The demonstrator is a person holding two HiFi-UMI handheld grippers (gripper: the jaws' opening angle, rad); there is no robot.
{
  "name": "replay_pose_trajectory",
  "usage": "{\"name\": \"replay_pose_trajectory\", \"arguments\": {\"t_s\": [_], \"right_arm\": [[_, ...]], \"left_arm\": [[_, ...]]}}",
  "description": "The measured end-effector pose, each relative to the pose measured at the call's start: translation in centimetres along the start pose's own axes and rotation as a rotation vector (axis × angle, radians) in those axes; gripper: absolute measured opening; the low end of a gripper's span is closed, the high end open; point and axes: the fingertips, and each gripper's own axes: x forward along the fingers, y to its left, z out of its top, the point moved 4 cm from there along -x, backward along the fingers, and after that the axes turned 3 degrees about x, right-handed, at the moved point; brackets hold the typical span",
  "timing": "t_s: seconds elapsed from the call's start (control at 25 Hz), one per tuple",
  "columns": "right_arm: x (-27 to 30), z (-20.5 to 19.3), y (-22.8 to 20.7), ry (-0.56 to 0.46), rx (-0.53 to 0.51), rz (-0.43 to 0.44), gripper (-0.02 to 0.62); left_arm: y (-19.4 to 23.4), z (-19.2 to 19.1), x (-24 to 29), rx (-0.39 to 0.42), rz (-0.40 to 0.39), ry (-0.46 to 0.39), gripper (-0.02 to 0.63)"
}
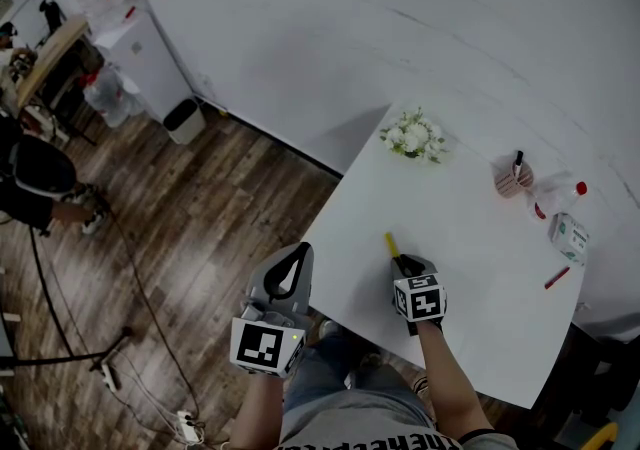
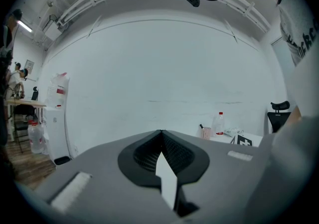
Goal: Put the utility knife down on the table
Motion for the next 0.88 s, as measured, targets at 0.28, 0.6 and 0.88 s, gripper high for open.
{"name": "replay_pose_trajectory", "arguments": {"t_s": [0.28, 0.6, 0.88], "right_arm": [[0.1, -0.1, 0.0, 0.004, -0.004, -0.002, 0.081], [-1.5, 0.7, 0.5, -0.065, 0.003, 0.011, 0.082], [-5.0, 2.1, 0.6, -0.194, 0.028, 0.045, 0.002]], "left_arm": [[-0.6, -0.3, -0.2, -0.011, -0.016, 0.001, 0.014], [-0.9, -0.2, -0.5, 0.006, -0.019, -0.007, 0.014], [-2.4, 0.6, -0.2, 0.004, -0.037, -0.012, 0.014]]}}
